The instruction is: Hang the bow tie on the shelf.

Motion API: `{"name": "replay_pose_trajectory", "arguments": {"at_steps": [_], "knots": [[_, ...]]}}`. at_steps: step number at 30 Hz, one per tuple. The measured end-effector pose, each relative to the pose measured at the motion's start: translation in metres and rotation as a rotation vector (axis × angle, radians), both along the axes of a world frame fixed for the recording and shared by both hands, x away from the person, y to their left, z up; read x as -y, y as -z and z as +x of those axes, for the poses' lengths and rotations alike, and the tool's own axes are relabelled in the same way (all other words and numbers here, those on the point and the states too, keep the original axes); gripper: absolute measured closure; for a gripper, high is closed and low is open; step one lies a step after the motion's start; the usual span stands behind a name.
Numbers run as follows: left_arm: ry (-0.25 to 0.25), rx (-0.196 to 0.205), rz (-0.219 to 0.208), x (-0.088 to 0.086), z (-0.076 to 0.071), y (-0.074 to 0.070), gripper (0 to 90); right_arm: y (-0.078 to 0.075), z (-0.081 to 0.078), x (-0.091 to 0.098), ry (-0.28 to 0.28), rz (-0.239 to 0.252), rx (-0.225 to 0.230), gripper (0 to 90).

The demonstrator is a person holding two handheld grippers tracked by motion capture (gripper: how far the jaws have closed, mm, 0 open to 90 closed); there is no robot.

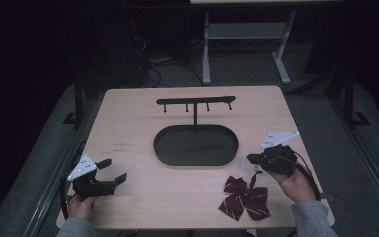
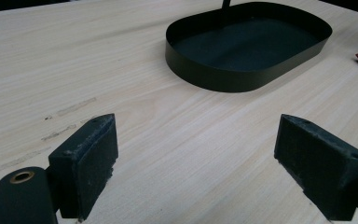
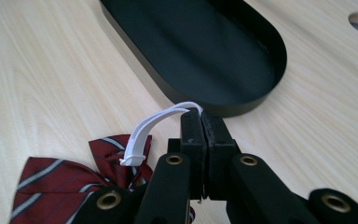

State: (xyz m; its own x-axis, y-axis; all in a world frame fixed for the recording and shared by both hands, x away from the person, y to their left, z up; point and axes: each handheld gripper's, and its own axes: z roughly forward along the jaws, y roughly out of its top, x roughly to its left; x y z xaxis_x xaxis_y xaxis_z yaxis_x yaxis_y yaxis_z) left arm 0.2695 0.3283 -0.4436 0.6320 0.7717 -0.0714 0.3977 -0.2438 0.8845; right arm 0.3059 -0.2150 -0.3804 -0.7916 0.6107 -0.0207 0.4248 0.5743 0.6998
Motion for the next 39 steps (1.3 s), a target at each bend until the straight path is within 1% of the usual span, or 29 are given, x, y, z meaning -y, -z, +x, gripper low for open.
{"name": "replay_pose_trajectory", "arguments": {"at_steps": [3, 4, 8, 12, 14, 16, 17, 19, 20, 24, 25, 28, 31, 32, 35, 36, 39], "knots": [[-0.003, -0.001, -0.004, 0.000, 0.000, 0.000, 12.9, -0.003, -0.001, -0.002, -0.007, -0.001, 0.007, 88.2], [0.000, 0.000, -0.001, 0.000, 0.000, 0.000, 12.9, -0.007, -0.001, -0.004, -0.012, -0.005, 0.009, 88.2], [0.004, -0.001, 0.007, 0.000, 0.000, 0.000, 12.9, -0.011, -0.002, -0.006, -0.019, -0.006, 0.017, 88.2], [-0.001, -0.001, 0.000, 0.000, 0.000, 0.000, 12.9, -0.019, -0.004, -0.010, -0.032, -0.002, 0.032, 88.2], [0.000, -0.002, -0.002, 0.000, 0.000, 0.000, 12.9, -0.021, -0.004, -0.011, -0.034, 0.001, 0.033, 88.2], [0.000, -0.006, 0.003, 0.000, -0.001, -0.001, 12.9, -0.028, -0.005, -0.014, -0.045, 0.000, 0.042, 88.2], [-0.003, -0.005, -0.005, 0.000, -0.001, 0.000, 12.9, -0.029, -0.006, -0.015, -0.047, -0.002, 0.043, 88.3], [0.001, 0.000, 0.001, 0.000, 0.000, -0.001, 12.9, -0.031, -0.006, -0.016, -0.048, -0.001, 0.043, 88.3], [0.000, -0.003, -0.004, 0.000, 0.000, 0.000, 12.9, -0.035, -0.006, -0.017, -0.056, -0.001, 0.047, 88.2], [-0.002, -0.002, -0.008, 0.000, 0.000, 0.000, 12.9, -0.041, -0.005, -0.019, -0.066, 0.016, 0.052, 88.2], [-0.002, -0.002, -0.008, 0.000, 0.000, 0.000, 12.9, -0.041, -0.005, -0.019, -0.066, 0.016, 0.052, 88.2], [-0.004, -0.003, -0.011, 0.000, -0.001, 0.000, 12.9, -0.048, -0.004, -0.022, -0.079, 0.013, 0.060, 88.3], [-0.003, -0.003, -0.013, 0.000, 0.000, 0.000, 12.9, -0.050, -0.004, -0.024, -0.082, 0.008, 0.062, 88.2], [-0.004, -0.003, -0.012, 0.000, 0.000, -0.001, 12.9, -0.052, -0.003, -0.026, -0.092, 0.005, 0.070, 88.3], [-0.002, 0.002, -0.008, 0.000, 0.000, -0.001, 12.9, -0.054, -0.002, -0.027, -0.094, 0.004, 0.068, 88.2], [-0.002, 0.000, -0.009, 0.000, 0.000, -0.001, 12.9, -0.056, -0.001, -0.028, -0.103, 0.003, 0.074, 88.2], [-0.004, -0.001, -0.012, 0.000, 0.000, -0.001, 12.9, -0.058, 0.000, -0.030, -0.105, 0.012, 0.079, 88.3]]}}
